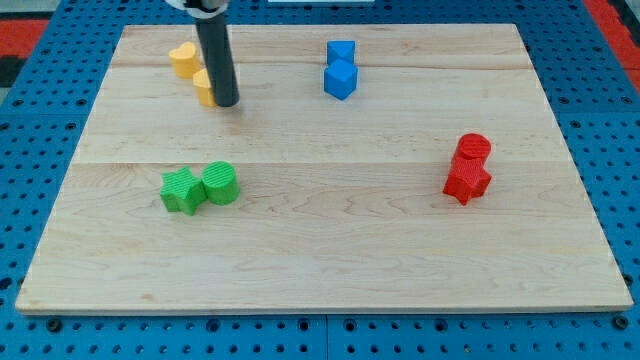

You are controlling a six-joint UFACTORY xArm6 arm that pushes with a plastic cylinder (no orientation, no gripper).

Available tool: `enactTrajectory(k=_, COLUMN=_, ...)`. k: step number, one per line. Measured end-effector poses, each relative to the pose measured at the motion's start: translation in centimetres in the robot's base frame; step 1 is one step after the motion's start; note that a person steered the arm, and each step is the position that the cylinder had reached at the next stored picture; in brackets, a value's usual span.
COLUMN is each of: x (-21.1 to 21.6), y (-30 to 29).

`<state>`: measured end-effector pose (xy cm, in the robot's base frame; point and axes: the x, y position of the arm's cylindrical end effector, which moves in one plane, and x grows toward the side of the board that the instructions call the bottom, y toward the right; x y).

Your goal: Push the blue cube towards right

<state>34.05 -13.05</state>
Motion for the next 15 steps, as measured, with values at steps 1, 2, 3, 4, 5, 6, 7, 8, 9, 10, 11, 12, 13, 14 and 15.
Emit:
enactTrajectory(k=1, x=-0.2, y=-2.2)
enactTrajectory(k=2, x=-1.9, y=-2.9)
enactTrajectory(k=3, x=-1.9, y=-3.5)
enactTrajectory(k=4, x=-1.4, y=0.5)
enactTrajectory(k=5, x=-1.4, y=2.6)
enactTrajectory(k=6, x=-1.4, y=3.1)
enactTrajectory(k=7, x=-1.6, y=7.0)
enactTrajectory(k=8, x=-2.4, y=12.6)
enactTrajectory(k=9, x=-2.8, y=16.0)
enactTrajectory(k=10, x=-2.8, y=16.8)
enactTrajectory(k=11, x=-3.6, y=16.9)
enactTrajectory(k=12, x=-3.9, y=16.1)
enactTrajectory(k=13, x=-4.3, y=15.9)
enactTrajectory(k=14, x=-6.1, y=16.8)
enactTrajectory(k=15, x=-6.4, y=20.1)
